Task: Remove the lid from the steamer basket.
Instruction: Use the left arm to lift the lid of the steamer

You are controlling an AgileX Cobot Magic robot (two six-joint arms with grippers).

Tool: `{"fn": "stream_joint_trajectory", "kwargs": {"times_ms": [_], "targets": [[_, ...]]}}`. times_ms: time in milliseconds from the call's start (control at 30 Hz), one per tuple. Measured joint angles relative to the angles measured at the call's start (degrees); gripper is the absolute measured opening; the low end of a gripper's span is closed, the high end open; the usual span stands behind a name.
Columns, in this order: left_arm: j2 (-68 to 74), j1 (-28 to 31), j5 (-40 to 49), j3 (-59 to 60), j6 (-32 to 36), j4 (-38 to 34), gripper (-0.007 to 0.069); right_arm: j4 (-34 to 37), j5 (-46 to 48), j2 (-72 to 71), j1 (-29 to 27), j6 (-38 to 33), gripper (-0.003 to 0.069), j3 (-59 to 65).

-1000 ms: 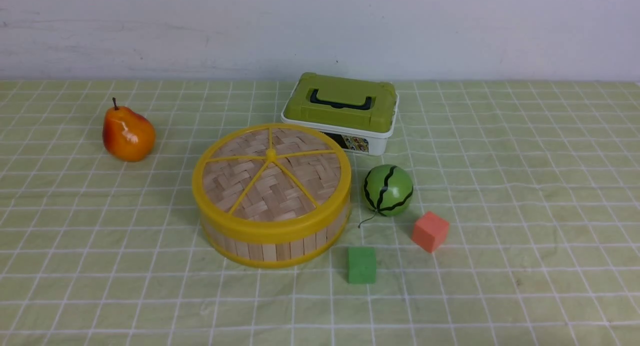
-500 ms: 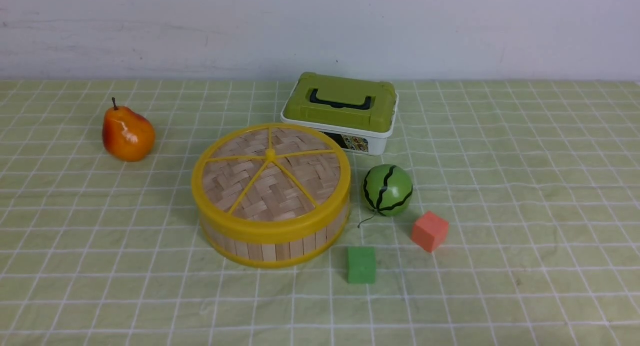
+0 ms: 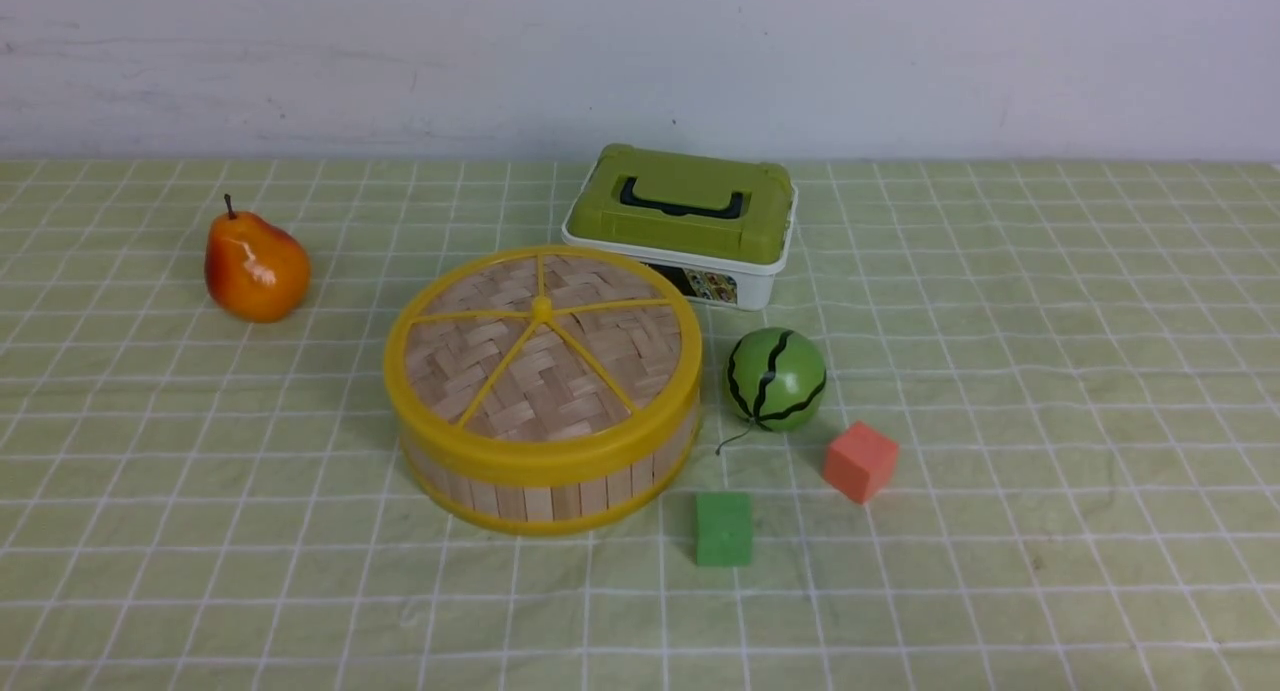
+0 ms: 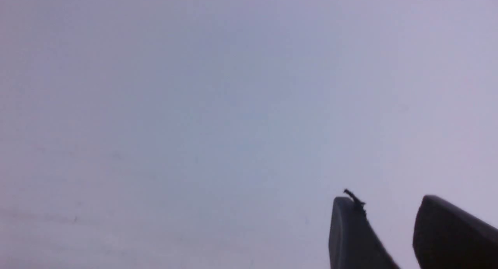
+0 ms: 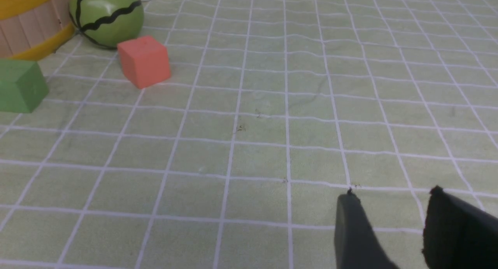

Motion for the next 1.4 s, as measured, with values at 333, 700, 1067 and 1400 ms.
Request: {"fn": "stream_joint_trajectory", "kwargs": {"times_ms": [333,700,1067,1400], "targets": [[0.3,0.0,6.3,-13.1,-15.6,5.8,0.0143,0.0,0.0,0.0,0.0,0.0,0.0241,0.0],[33.4,0.0,28.2,-45.8,-14.5,7.7,-0.0013,0.0,0.0,0.0,0.0,0.0,0.0241,0.0],[68.0,-0.8,78.2,-75.4,-13.7,6.4,-0.0013,0.0,0.0,0.0,0.0,0.0,0.0241,0.0],[91.3,-21.5,93.9,-92.5,-12.9,10.2,-0.0013,0.0,0.0,0.0,0.0,0.0,0.0241,0.0]]}}
